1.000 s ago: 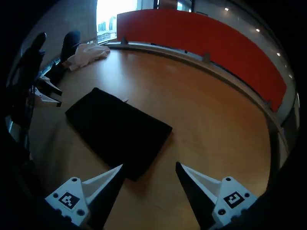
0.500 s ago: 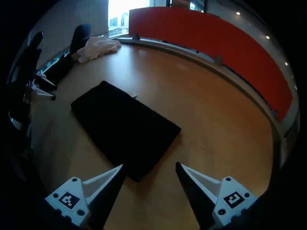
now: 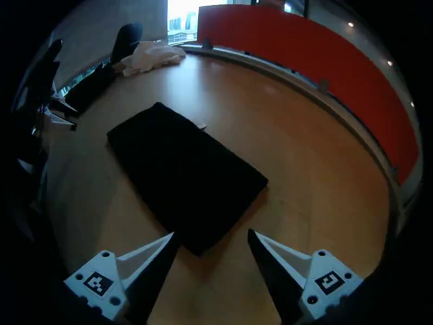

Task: Fold towel

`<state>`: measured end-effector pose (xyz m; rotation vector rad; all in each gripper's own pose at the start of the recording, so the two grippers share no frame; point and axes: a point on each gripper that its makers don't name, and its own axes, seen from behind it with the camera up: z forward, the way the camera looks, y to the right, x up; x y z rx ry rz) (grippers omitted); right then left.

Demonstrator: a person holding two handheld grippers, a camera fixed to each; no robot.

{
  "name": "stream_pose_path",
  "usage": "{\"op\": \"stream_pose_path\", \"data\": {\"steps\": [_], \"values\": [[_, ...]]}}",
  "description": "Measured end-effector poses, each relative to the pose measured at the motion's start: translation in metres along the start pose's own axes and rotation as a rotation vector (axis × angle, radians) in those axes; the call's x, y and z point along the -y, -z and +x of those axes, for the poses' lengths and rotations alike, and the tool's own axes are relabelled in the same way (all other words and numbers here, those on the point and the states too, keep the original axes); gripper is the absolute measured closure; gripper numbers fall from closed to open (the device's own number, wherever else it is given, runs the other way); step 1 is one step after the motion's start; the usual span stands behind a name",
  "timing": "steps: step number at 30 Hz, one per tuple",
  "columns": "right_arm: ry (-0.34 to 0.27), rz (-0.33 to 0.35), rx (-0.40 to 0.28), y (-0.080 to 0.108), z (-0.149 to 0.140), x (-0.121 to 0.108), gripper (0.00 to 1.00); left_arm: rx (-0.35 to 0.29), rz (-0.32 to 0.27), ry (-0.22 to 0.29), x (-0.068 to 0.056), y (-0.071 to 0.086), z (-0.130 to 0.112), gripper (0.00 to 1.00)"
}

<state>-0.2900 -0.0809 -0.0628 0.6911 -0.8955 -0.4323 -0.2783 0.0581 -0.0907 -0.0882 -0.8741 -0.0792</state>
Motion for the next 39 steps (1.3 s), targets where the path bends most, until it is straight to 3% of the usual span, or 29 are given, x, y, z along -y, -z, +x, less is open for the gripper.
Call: {"op": "stream_pose_path", "data": {"steps": [11,23,28,32,39], "values": [[0.02,0.041,0.065,-0.004,-0.024,0.008,0.39,0.002,0.011,0.005,0.007,0.005,-0.007,0.02],[0.022,0.085,0.072,-0.006,-0.027,0.019,0.7,0.009,0.014,0.006,0.01,0.006,-0.012,0.02],[0.027,0.09,0.071,-0.005,-0.026,0.02,0.78,0.014,0.015,0.008,0.011,0.006,-0.014,0.02],[0.032,0.077,0.069,-0.004,-0.025,0.016,0.94,0.017,0.014,0.01,0.011,0.006,-0.017,0.02],[0.032,0.072,0.051,-0.001,-0.021,0.015,0.96,0.018,0.015,0.007,0.011,0.005,-0.016,0.02]]}}
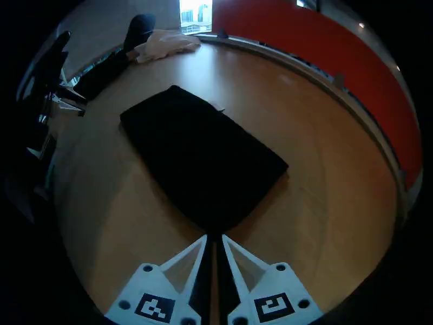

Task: Fold towel

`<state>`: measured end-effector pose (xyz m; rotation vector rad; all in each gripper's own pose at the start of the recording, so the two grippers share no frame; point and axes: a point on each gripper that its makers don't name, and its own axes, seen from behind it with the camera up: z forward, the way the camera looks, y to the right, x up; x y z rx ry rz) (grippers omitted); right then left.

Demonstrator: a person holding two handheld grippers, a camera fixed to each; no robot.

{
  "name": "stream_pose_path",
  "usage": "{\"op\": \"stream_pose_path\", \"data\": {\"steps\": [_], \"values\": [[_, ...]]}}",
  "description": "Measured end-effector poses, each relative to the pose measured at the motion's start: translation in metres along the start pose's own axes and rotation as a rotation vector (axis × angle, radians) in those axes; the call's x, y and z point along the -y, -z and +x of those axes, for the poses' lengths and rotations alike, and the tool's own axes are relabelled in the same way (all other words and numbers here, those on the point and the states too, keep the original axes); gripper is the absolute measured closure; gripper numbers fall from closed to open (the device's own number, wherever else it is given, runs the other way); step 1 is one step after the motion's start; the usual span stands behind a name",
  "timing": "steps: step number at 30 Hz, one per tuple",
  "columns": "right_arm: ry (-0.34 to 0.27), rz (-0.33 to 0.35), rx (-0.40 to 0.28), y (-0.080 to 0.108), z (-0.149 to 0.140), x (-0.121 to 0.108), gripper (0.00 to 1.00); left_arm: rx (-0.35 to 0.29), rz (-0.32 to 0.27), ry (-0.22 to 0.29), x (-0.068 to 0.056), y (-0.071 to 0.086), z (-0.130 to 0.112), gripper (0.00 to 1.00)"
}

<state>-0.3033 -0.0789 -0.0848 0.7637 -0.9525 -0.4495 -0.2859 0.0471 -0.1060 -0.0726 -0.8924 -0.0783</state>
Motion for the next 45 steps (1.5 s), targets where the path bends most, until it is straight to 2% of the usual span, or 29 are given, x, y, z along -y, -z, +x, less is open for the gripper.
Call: {"op": "stream_pose_path", "data": {"steps": [8,17,23,26,34,45], "values": [[-0.025,-0.032,-0.008,0.013,-0.003,-0.01,0.96,-0.001,0.0,-0.003,0.0,-0.003,0.003,0.02],[-0.054,-0.072,0.008,0.037,-0.022,-0.023,0.96,0.0,-0.002,-0.004,-0.001,-0.002,0.003,0.02],[-0.058,-0.089,0.012,0.053,-0.03,-0.03,0.96,0.0,-0.001,-0.004,0.0,-0.003,0.003,0.02],[-0.054,-0.091,0.012,0.055,-0.029,-0.032,0.96,0.001,-0.003,-0.006,-0.001,-0.003,0.003,0.02],[-0.014,-0.073,-0.023,0.053,-0.001,-0.026,0.96,-0.005,-0.009,0.001,-0.002,-0.002,0.003,0.02],[0.092,-0.015,-0.089,0.05,0.065,-0.005,0.96,-0.02,-0.003,0.024,-0.001,0.006,-0.001,0.02]]}}
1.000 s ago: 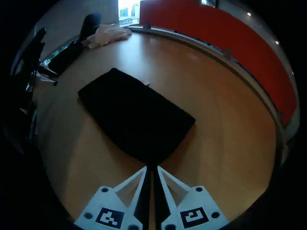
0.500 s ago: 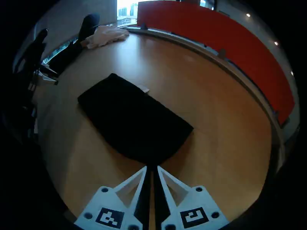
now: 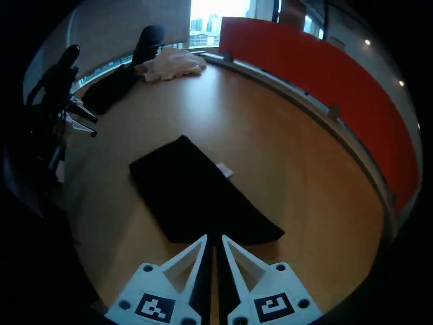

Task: Fold towel

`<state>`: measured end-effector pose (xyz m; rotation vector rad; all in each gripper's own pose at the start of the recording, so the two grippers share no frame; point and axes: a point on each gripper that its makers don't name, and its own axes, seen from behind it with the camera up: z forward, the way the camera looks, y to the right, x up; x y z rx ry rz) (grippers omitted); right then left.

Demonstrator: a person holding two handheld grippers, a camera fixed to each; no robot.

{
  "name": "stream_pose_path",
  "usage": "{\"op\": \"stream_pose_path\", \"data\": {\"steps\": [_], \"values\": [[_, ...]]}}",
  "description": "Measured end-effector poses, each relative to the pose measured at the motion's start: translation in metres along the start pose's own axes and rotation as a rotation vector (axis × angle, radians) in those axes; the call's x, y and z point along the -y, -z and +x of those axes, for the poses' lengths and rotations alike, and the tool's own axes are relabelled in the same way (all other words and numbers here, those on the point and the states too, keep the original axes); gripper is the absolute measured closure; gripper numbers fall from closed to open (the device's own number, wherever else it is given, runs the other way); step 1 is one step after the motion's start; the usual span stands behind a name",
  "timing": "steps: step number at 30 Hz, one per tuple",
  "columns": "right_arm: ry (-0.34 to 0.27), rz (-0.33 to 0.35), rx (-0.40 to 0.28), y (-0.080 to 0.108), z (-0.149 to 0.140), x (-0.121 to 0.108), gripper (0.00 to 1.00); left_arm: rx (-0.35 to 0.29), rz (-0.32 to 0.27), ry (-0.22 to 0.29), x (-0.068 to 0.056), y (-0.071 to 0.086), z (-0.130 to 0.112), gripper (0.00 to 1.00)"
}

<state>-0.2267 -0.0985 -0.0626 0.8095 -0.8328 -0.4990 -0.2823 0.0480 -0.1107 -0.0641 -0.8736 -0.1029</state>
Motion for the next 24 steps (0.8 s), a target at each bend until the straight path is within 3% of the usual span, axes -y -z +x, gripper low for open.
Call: {"op": "stream_pose_path", "data": {"steps": [14,24], "values": [[0.155,0.073,-0.057,-0.015,0.069,0.023,0.96,-0.013,-0.005,0.06,-0.002,0.007,-0.011,0.02],[0.232,0.109,-0.071,-0.025,0.096,0.033,0.96,-0.017,-0.002,0.085,0.003,0.011,-0.016,0.02]]}}
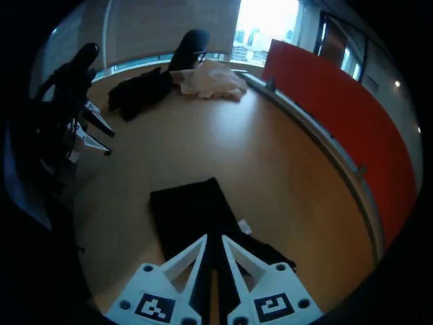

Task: Fold towel

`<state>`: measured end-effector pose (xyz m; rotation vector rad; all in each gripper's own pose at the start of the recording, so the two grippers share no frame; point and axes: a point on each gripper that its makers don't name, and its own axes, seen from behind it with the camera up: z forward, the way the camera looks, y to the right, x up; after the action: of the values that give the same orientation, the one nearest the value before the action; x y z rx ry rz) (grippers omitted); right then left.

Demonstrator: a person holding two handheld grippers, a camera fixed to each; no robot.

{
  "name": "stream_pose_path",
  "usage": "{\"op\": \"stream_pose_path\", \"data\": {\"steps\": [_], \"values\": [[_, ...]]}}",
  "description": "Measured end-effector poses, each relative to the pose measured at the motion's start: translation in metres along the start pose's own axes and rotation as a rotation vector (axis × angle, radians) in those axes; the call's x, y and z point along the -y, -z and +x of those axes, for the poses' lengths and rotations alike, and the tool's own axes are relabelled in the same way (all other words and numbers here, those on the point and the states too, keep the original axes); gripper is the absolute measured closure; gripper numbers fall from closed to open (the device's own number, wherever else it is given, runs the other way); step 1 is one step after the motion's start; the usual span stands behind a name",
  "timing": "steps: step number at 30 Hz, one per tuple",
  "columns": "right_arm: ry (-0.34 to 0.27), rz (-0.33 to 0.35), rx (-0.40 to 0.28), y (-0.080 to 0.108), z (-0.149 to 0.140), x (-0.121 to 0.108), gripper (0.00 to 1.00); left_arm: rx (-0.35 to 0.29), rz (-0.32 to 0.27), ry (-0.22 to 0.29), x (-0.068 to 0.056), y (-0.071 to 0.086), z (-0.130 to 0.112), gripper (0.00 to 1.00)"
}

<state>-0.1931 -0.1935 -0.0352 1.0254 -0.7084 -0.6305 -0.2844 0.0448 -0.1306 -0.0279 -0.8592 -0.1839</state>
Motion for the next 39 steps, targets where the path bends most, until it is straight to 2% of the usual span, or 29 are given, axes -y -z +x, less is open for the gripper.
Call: {"op": "stream_pose_path", "data": {"steps": [23,31,35,39], "values": [[0.106,0.039,0.019,-0.017,0.02,0.0,0.96,0.002,0.0,0.026,0.005,0.0,-0.006,0.02],[0.18,0.108,0.04,-0.045,0.029,0.016,0.96,-0.004,0.01,0.05,0.007,0.002,-0.01,0.02],[0.217,0.156,0.053,-0.065,0.033,0.033,0.96,-0.006,0.021,0.068,0.01,0.005,-0.014,0.02],[0.23,0.197,0.061,-0.082,0.034,0.051,0.96,-0.007,0.03,0.086,0.013,0.007,-0.017,0.02]]}}
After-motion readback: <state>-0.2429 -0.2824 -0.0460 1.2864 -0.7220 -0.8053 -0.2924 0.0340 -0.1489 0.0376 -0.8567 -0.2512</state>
